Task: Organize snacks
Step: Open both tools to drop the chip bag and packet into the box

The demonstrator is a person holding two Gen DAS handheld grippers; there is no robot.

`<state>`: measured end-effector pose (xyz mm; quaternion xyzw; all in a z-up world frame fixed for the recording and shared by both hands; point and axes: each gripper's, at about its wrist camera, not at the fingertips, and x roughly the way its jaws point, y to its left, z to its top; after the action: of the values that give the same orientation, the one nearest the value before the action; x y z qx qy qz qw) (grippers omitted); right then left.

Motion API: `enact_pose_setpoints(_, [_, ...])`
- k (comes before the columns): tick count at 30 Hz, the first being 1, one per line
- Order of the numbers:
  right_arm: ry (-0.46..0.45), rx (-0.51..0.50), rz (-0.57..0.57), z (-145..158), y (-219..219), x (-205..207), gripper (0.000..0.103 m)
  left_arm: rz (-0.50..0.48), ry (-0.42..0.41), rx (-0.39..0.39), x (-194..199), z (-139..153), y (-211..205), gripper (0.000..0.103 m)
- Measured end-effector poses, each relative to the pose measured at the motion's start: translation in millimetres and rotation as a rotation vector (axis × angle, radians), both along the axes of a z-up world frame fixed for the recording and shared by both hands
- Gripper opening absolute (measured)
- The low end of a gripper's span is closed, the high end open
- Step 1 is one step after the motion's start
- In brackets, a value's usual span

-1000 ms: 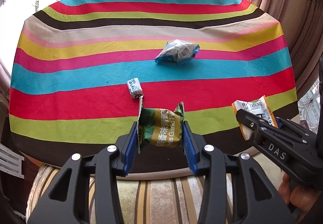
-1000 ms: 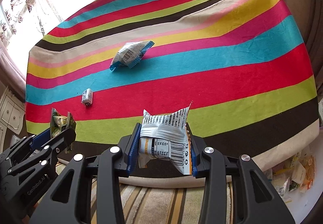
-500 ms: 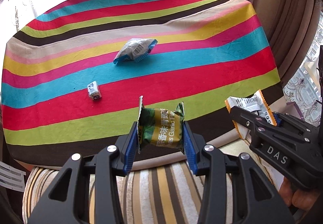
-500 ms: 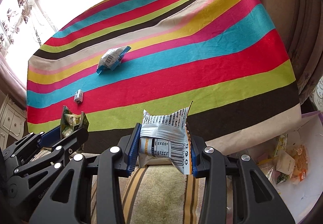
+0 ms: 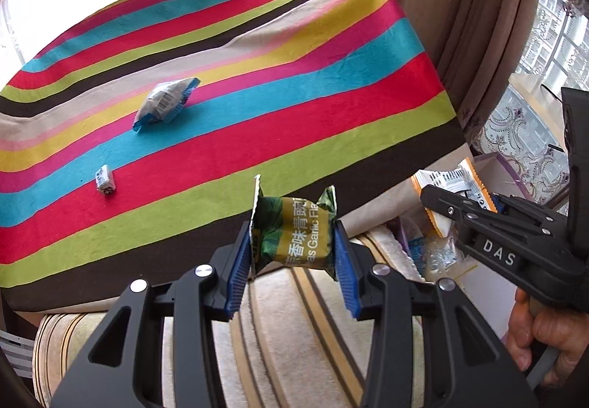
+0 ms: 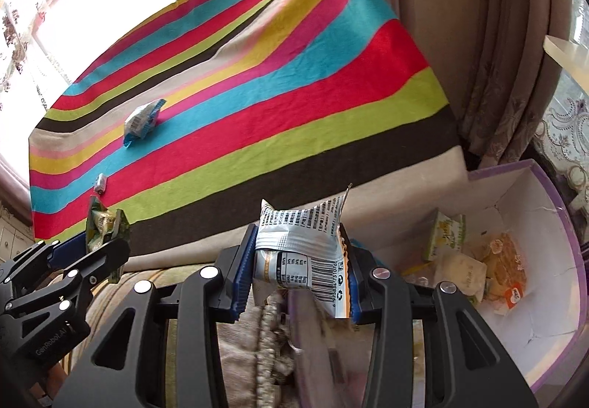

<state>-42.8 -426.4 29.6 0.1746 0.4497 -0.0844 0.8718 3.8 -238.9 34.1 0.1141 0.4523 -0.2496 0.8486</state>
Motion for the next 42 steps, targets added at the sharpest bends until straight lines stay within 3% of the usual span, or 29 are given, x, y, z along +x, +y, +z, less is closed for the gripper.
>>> enact_pose_setpoints(6, [0.022, -0.03, -0.086, -3.7, -37.5, -25.1, 0.04, -0.101, 0.049, -0.017, -17.8, -6.4, -34.6, 0.042])
enact_pose_setpoints(20, [0.087, -0.1, -0.194, -13.5, -70.3, -64.5, 0.041, -0.296, 0.116, -0.009, -57.4, -19.1, -91.0, 0.044])
enact_pose_setpoints(25, [0.087, -0.1, -0.2, -13.2, -68.8, -68.1, 0.042, -0.345, 0.138, -0.03, -62.1, -21.1, -97.0, 0.055])
enact_pose_setpoints(28, [0.089, -0.095, -0.201, -13.3, -68.9, -67.5, 0.044, -0.346, 0.134, -0.035, -62.6, -20.6, -97.2, 0.067])
enact_pose_setpoints(31, [0.088, -0.094, -0.202, -12.1, -68.8, -66.3, 0.053, -0.328, 0.139, -0.047, -61.2, -19.9, -94.4, 0.075])
enact_pose_setpoints(36, [0.086, -0.1, -0.2, -10.9, -65.2, -64.9, 0.069, -0.307, 0.144, -0.047, -58.8, -20.4, -92.8, 0.076])
enact_pose_setpoints(42, [0.073, -0.087, -0.177, -6.7, -56.3, -62.4, 0.073, -0.257, 0.141, -0.046, -52.7, -20.2, -83.0, 0.077])
